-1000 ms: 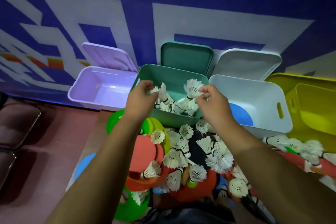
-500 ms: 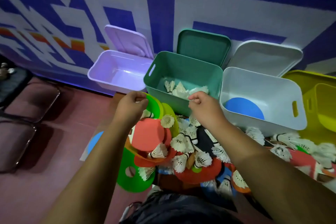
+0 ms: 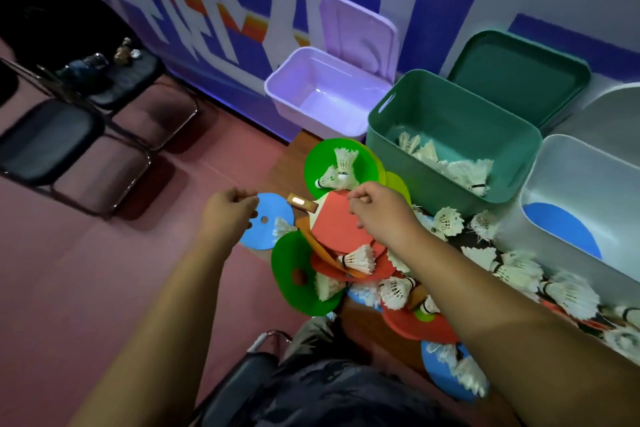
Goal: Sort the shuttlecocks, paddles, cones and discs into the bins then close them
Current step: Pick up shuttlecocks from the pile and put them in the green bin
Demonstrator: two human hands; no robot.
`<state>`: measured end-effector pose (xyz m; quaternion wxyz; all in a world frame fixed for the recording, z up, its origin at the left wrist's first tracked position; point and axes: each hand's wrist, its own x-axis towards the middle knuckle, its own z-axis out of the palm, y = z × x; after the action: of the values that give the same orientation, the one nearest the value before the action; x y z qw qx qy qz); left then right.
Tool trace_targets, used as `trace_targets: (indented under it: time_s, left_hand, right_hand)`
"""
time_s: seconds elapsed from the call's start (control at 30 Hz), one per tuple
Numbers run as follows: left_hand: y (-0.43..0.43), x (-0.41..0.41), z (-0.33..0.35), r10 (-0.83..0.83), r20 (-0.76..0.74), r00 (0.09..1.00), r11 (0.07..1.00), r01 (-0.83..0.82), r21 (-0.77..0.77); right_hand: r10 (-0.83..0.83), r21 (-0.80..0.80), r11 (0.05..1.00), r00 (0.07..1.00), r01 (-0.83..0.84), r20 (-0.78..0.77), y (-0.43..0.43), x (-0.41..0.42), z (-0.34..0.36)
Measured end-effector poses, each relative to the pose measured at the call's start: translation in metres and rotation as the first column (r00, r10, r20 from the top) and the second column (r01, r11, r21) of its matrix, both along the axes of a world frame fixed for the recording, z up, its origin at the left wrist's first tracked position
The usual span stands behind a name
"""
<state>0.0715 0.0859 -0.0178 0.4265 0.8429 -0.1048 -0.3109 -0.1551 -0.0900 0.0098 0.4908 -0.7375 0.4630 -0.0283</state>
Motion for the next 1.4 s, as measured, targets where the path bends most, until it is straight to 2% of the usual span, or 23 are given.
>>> trace_targets:
  time_s: [0.2, 0.37, 0.57, 0.77, 0.87, 0.97, 1.07, 1.17, 1.27, 1.4]
  left_hand:
    - [0.023, 0.028, -0.037, 0.092, 0.016, 0.996, 0.984, -0.093, 0.150]
    - [0.020, 0.042, -0.077, 0.042, -0.037, 0.998, 0.941, -0.027, 0.337]
    - [0.008, 0.049, -0.101, -0.036, -0.013, 0.999, 0.930, 0.039, 0.366]
    - [0.009, 0.057, -0.141, 0.051, -0.014, 0.999, 0.922, -0.042, 0.384]
    - [0.009, 0.054, -0.139, 0.115, -0.064, 0.991, 0.925, -0.083, 0.372]
    - [0.009, 0.048, -0.140, 0.103, -0.115, 0.988, 0.951, -0.064, 0.304]
    - [0.007, 0.044, -0.142, 0.099, -0.150, 0.984, 0.946, -0.046, 0.321]
    - [0.002, 0.047, -0.155, 0.133, -0.101, 0.986, 0.917, -0.084, 0.389]
    - [0.001, 0.059, -0.210, 0.088, -0.003, 0.996, 0.881, -0.077, 0.468]
    - [-0.003, 0.041, -0.171, -0.050, 0.040, 0.998, 0.857, 0.022, 0.515]
  right_hand:
    - [0.053, 0.053, 0.997, 0.998, -0.051, -0.045, 0.015, 0.036, -0.015]
    - [0.112, 0.033, 0.993, 0.989, -0.109, -0.095, 0.019, 0.061, -0.025]
    - [0.183, 0.037, 0.983, 0.975, -0.180, -0.129, 0.022, 0.082, -0.035]
    - [0.224, 0.042, 0.974, 0.967, -0.221, -0.120, 0.026, 0.094, -0.041]
    - [0.238, 0.052, 0.971, 0.965, -0.234, -0.107, 0.027, 0.094, -0.043]
    - [0.244, 0.056, 0.969, 0.963, -0.239, -0.115, 0.028, 0.091, -0.046]
    - [0.215, 0.060, 0.976, 0.969, -0.209, -0.119, 0.028, 0.087, -0.048]
    - [0.189, 0.065, 0.981, 0.973, -0.182, -0.135, 0.026, 0.082, -0.051]
    - [0.163, 0.078, 0.985, 0.978, -0.154, -0.130, 0.026, 0.076, -0.052]
    - [0.138, 0.095, 0.987, 0.984, -0.128, -0.110, 0.026, 0.066, -0.056]
